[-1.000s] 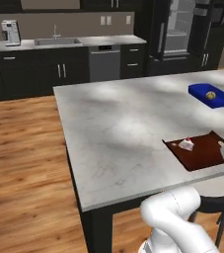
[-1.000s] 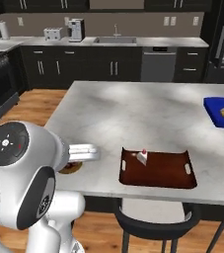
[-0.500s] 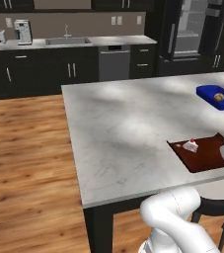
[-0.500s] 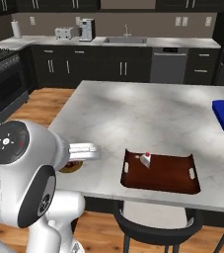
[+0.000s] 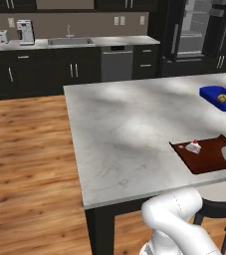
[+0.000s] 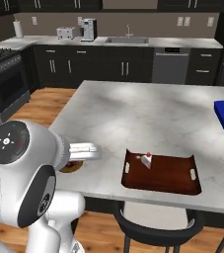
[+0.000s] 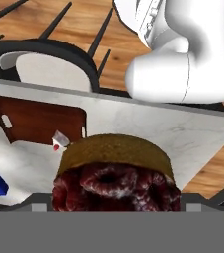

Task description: Take the cakes from the fridge and place them on the empty tray on the dining counter.

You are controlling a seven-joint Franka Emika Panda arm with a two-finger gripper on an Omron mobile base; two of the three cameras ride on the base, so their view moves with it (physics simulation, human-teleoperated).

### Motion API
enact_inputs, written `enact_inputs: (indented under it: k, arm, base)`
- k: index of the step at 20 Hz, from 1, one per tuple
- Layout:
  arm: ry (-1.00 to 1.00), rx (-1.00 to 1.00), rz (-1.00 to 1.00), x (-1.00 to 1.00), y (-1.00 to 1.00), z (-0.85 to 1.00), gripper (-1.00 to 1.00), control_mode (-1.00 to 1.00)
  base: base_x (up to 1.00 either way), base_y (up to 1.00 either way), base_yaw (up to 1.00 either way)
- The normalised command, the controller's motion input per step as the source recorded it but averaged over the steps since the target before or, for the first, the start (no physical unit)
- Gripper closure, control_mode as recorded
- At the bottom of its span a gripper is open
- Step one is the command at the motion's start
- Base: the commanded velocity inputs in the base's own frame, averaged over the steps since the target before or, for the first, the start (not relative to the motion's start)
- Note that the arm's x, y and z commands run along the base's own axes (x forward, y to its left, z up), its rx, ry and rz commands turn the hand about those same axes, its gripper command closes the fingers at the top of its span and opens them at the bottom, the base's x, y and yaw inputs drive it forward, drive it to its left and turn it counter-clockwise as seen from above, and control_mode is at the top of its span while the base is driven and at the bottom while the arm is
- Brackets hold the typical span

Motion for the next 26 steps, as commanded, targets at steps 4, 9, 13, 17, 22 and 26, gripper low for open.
enact_inputs:
  k: [4,9,13,17,22,26]
  arm:
    - [0.0,0.0,0.0,0.0,0.0,0.0,1.0,1.0]
    - [0.06,0.0,-0.07,0.14,-0.2,-0.18,1.0,-1.0]
    - [0.31,0.04,-0.13,0.62,-0.79,-0.34,1.0,-1.0]
    - [0.23,0.02,-0.16,0.65,-0.77,-0.35,1.0,-1.0]
    - [0.02,0.02,-0.12,0.53,-0.58,-0.47,1.0,-1.0]
    - [-0.03,0.0,-0.1,0.46,-0.41,-0.63,1.0,-1.0]
  base:
    - [0.0,0.0,0.0]
    - [0.0,-0.03,0.0]
    - [0.0,0.0,0.0]
    - [0.0,0.0,0.0]
    - [0.0,0.0,0.0]
    - [0.0,0.0,0.0]
